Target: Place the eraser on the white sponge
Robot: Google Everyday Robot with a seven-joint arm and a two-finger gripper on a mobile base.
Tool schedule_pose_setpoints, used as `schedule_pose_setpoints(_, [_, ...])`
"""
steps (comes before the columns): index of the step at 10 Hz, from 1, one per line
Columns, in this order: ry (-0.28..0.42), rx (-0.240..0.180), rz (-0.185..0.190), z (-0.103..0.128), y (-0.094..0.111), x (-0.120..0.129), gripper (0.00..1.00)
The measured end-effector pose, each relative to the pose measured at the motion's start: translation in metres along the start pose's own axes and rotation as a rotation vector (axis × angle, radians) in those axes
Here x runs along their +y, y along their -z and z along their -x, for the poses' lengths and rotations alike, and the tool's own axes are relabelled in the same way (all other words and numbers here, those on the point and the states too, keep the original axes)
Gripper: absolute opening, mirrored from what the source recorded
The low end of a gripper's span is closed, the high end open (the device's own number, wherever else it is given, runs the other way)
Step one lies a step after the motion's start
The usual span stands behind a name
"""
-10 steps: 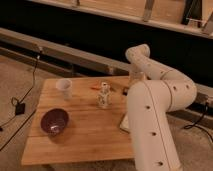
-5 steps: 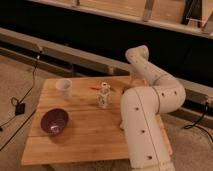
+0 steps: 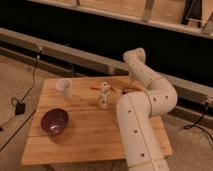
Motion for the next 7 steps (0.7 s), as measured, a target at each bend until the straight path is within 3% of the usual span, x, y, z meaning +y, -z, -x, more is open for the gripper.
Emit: schedule_pose_setpoints(7, [0.100,0.032,-0.028,-0.007,0.010,0.016,0.65])
